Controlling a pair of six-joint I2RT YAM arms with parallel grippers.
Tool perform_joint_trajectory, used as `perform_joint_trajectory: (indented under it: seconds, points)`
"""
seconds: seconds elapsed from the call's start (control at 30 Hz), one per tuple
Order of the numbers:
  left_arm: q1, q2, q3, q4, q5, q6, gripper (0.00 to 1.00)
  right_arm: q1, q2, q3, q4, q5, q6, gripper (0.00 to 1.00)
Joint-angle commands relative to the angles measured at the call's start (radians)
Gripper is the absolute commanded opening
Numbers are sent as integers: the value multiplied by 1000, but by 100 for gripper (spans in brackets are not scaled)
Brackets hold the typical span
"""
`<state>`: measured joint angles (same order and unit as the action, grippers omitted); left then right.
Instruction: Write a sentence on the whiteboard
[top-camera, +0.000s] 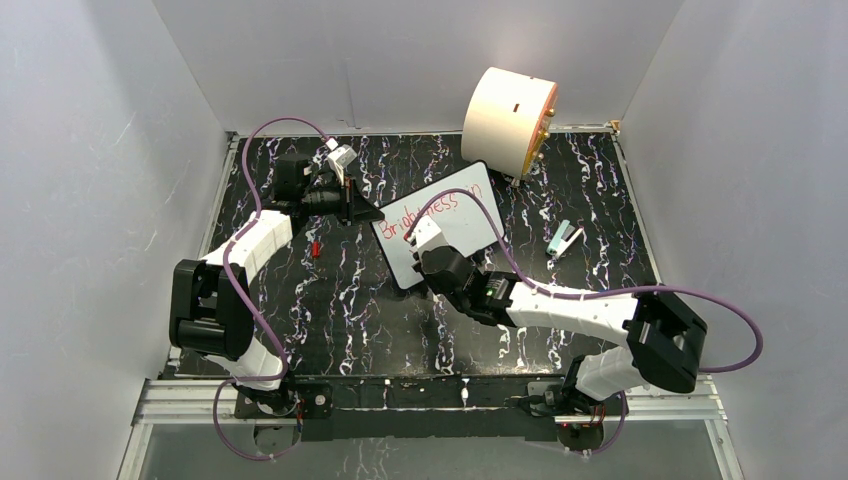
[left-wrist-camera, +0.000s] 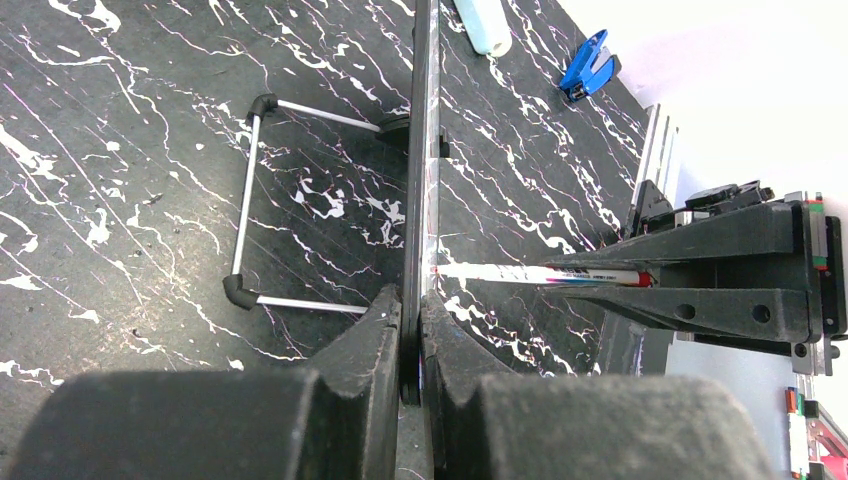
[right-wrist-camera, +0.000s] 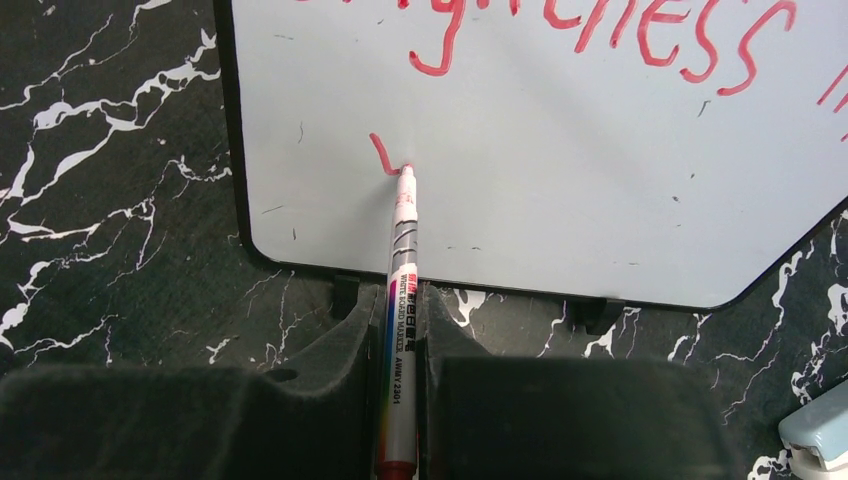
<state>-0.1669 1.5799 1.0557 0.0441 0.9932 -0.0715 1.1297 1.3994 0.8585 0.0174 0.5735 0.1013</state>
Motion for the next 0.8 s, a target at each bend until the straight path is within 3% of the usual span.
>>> perform_joint_trajectory:
  seconds: [0.0, 0.77]
  points:
    - [-26, 23, -17, -82, -84, 39, 0, 1, -43, 27, 50, 44, 0, 0]
    - [-26, 25, -18, -82, -82, 39, 0, 1, 0, 55, 96, 50, -31, 0]
